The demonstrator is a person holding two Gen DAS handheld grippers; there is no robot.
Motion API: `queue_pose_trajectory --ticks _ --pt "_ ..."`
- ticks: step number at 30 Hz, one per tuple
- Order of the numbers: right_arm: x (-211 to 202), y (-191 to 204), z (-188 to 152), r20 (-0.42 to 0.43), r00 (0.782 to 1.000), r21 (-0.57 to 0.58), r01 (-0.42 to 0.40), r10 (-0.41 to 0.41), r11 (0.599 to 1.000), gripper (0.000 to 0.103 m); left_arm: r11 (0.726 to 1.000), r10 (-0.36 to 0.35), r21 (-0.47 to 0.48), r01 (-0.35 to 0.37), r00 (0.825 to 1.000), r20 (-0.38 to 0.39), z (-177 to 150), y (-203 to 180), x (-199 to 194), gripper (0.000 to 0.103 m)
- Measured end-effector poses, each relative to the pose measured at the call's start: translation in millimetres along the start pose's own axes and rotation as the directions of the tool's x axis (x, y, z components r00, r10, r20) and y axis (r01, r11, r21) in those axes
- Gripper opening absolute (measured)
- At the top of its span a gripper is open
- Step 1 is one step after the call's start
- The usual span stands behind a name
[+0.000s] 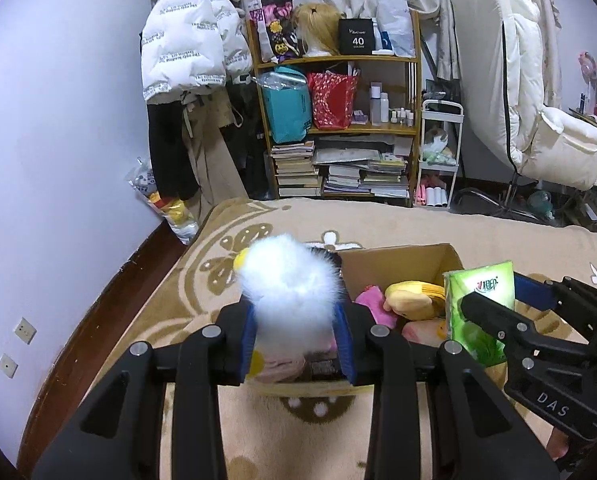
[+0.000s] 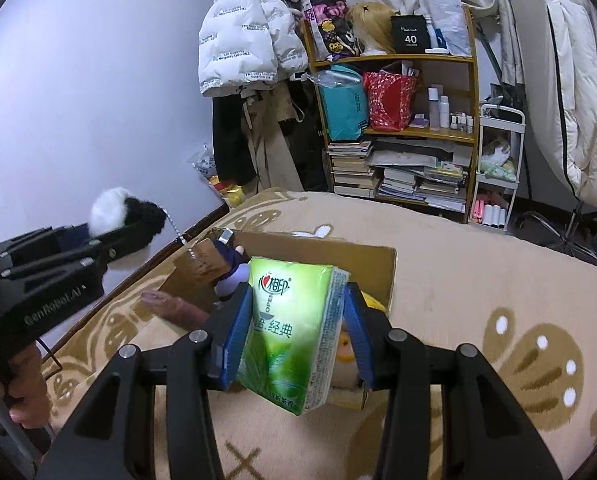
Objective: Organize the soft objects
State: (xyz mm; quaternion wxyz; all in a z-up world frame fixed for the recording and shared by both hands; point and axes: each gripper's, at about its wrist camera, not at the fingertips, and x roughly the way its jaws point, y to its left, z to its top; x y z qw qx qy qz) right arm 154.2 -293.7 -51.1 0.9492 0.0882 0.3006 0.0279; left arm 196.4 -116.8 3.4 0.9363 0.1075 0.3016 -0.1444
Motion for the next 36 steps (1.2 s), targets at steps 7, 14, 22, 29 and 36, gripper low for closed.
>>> queue_pose_trajectory --ticks 7,14,22,29,36 --pt "26.1 -3.3 5.8 -0.04 0.999 0.01 -0.008 0.009 1.0 0.05 0.999 -0.039 -0.026 0.038 0.998 -0.048 -3.7 3.7 32.8 0.062" --pt "37.8 -7.5 11.3 -0.049 0.999 0.023 -0.01 0.011 1.0 0.062 0.999 -0.002 -0.041 0.0 0.998 -0.06 -8.8 15.3 40.8 0.095" --pt "17.2 -16.5 15.8 -0.026 1.0 0.063 0.013 -0.012 0.998 0.091 0.997 0.039 -0.06 -0.044 0.996 -0.082 -13.9 35.1 33.5 0.101" --pt "-13.8 -16.1 9.8 -0.01 1.0 0.078 0.02 -0.019 0.997 0.101 0.996 0.077 -0.048 -0.079 0.996 -0.035 -13.5 43.6 -6.7 0.103" --pt "-54.1 -5.2 5.8 0.011 1.0 0.049 0.019 -0.02 0.999 0.103 0.992 0.103 -0.078 -0.103 0.995 -0.004 -14.4 54.3 -48.5 0.103"
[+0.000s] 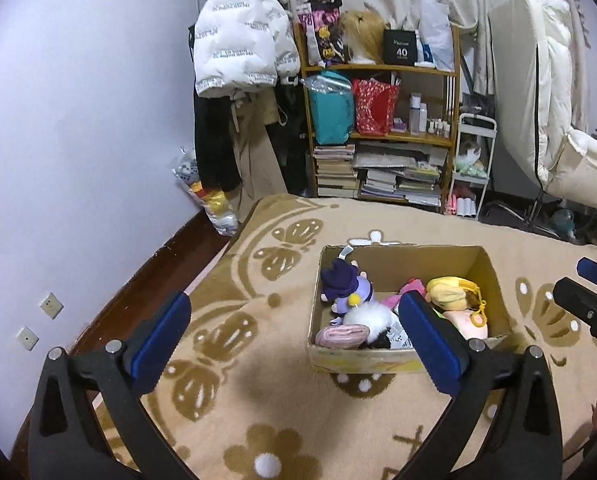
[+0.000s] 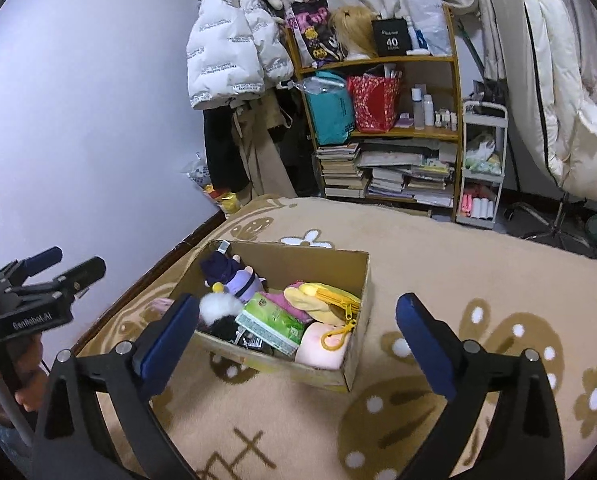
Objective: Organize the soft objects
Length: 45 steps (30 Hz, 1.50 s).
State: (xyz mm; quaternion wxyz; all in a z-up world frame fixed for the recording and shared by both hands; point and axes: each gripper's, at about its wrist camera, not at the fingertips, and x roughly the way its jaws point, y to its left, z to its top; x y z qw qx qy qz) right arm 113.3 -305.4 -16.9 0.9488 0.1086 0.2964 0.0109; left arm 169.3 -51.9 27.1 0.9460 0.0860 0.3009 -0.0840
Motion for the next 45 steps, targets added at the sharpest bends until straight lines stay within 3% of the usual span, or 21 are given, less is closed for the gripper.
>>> queue_pose_trajectory --ticks 16,22,32,45 --pt "-71.7 10.9 -23.8 0.072 0.997 -0.025 0.007 -0.005 1.0 0.103 1.0 0.014 0.02 -0.015 0.998 0.064 -43.7 6.3 -84.2 0.103" --pt "-88.5 13.8 -41.2 0.079 0.997 -0.012 0.004 -0.003 1.0 0.103 0.997 0.05 0.048 -0.055 0.994 0.101 -59.6 4.1 -109.6 0.103" --pt "-109.6 13.5 -67.6 0.122 0.993 0.0 -0.006 0.006 1.0 0.103 0.995 0.066 0.068 -0.074 0.991 0.119 -92.1 -0.4 -116.5 0.103" --pt "-104.6 10.9 -86.5 0.12 0.992 -0.016 0.029 -0.027 0.999 0.103 0.996 0.086 -0.004 -0.087 0.986 0.14 -110.0 -1.4 -110.2 0.103"
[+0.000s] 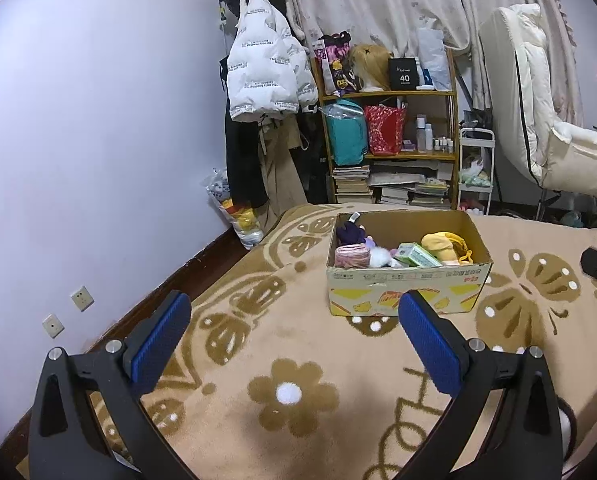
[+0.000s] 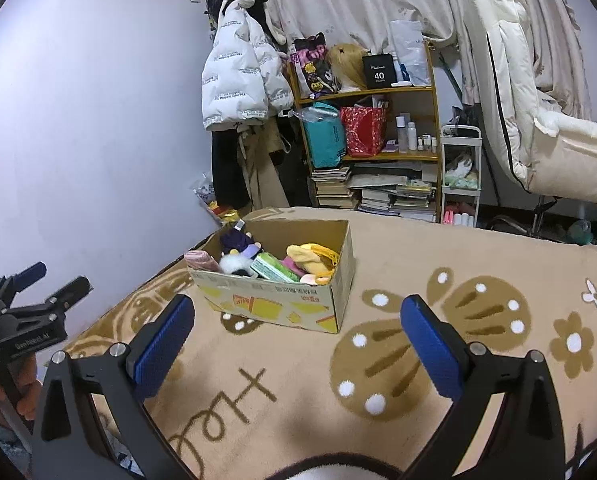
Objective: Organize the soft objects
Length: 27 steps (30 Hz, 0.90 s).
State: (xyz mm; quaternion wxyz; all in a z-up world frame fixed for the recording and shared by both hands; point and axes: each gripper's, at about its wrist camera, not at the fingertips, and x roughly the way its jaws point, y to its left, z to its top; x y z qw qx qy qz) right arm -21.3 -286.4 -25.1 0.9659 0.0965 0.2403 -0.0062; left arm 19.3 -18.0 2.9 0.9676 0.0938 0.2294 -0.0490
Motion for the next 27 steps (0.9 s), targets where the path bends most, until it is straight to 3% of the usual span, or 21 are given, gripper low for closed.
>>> queue_pose_trajectory --ticks 27 --pt "36.5 -15.8 -29.3 -0.052 0.998 0.01 0.046 -0.045 0.999 0.103 0.997 -0.066 0.028 0.068 0.996 -0.055 -12.9 -14.2 27.1 0.103"
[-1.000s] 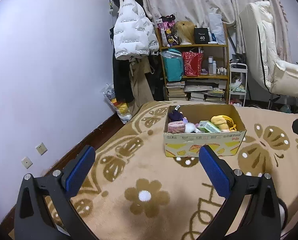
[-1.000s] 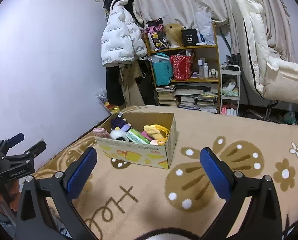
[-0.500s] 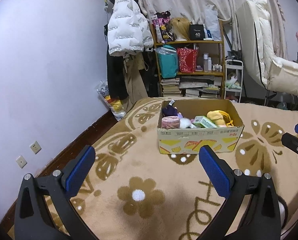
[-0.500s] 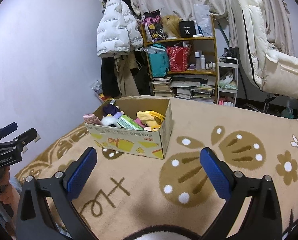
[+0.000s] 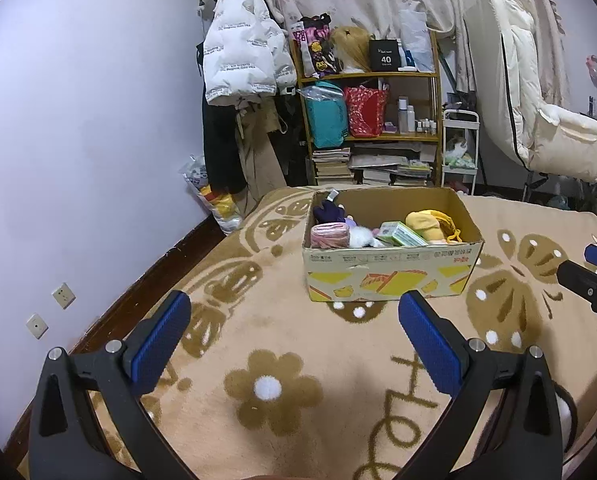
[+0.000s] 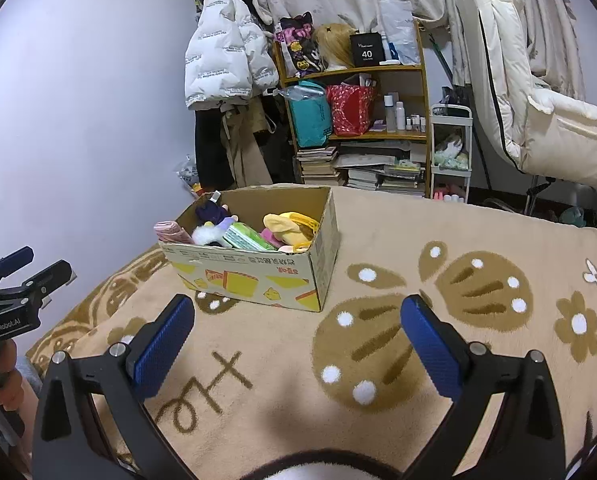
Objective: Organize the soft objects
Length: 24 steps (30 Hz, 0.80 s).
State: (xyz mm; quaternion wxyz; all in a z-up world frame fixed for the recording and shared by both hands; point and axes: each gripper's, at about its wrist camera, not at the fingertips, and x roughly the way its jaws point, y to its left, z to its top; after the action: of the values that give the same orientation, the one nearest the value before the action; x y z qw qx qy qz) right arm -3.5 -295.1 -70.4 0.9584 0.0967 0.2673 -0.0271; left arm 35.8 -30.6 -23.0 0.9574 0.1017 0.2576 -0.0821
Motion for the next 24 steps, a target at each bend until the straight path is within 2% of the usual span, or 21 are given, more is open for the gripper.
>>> queue_pose_trajectory --ticks 24 --pt "0.3 -0.9 -0.1 -0.003 1.0 -0.001 -0.002 0.002 1.0 0.103 1.0 0.002 0.022 -0.002 1.0 -0.02 -0.5 -1.5 5.5 0.103"
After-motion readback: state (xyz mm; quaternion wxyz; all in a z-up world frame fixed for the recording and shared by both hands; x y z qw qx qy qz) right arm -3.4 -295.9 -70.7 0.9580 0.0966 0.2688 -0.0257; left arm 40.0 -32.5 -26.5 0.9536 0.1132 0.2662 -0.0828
